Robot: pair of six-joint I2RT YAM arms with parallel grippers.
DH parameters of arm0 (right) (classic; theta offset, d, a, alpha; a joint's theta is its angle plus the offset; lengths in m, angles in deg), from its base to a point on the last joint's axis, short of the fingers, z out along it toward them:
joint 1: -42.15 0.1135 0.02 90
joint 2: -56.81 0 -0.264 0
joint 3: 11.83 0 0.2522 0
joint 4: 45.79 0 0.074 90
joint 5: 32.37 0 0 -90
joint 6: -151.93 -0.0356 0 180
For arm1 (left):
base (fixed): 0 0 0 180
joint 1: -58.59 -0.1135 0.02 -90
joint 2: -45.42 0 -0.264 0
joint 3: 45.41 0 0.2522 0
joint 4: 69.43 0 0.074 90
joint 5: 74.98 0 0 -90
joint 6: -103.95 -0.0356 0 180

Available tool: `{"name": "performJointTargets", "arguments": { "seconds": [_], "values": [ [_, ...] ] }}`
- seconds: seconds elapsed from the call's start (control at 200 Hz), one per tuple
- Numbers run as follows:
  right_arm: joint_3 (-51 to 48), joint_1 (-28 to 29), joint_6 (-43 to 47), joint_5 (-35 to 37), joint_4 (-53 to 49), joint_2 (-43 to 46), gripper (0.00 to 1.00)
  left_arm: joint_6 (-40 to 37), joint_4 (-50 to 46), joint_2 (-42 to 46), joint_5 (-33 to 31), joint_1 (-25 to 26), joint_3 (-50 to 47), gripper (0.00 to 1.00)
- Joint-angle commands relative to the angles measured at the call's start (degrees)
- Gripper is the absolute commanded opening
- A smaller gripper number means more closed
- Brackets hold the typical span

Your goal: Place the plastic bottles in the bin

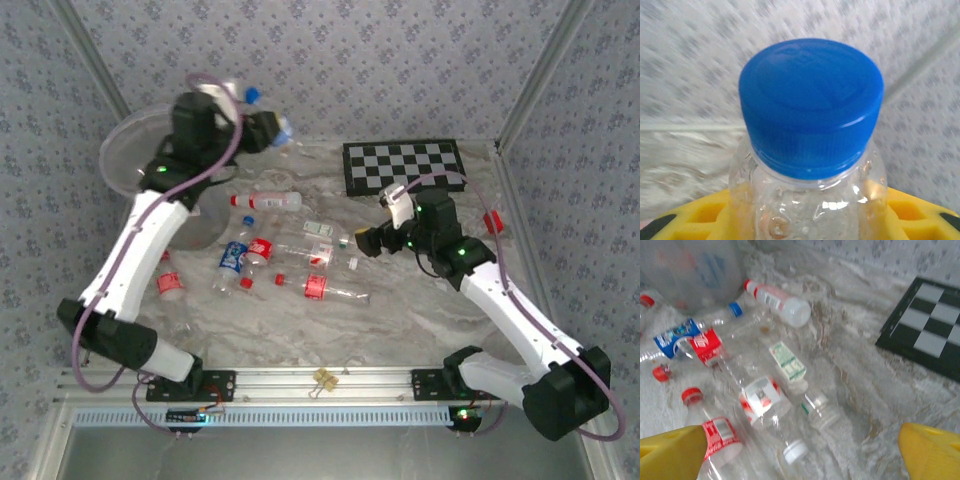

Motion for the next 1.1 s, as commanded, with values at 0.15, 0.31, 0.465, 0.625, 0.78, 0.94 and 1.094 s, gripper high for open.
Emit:
{"name": "performJointTargets", "arguments": {
  "seconds": [0.15,0.31,0.465,0.625,0.78,0.94,1.094],
  "values": [
    [-0.37,0.81,-0.79,-0.02,-2.15,-1.31,1.00,-5.88,-8.70,2.57,-0.84,-15.43,6.47,0.20],
    [-0.64,0.90,-0.46,0.64,-3.08,-1.39,1.00,-9.25,-12.24,1.19,-1.99,-23.86,7.27,0.16],
    [-0.74,0.81,-0.34,1.60,-3.61,-1.65,1.00,-13.73,-13.60,-1.18,-4.79,-27.05,5.44,0.07],
    [-1.39,0.80,-0.90,1.36,-2.02,-2.10,1.00,-16.23,-17.11,-6.05,-8.14,-28.29,5.06,0.00],
    [-1.55,0.72,-0.69,2.16,-2.09,-2.17,1.00,-17.24,-17.19,-6.76,-9.21,-29.33,1.03,0.00],
    [-2.16,0.47,-0.89,3.21,-1.87,-2.01,1.00,-18.01,-17.74,-6.35,-8.16,-29.32,-3.47,0.00],
    [-2.07,0.34,-0.76,3.69,-1.99,-1.64,1.00,-18.60,-18.14,-6.46,-6.83,-29.36,-6.50,0.07]
  ]
}}
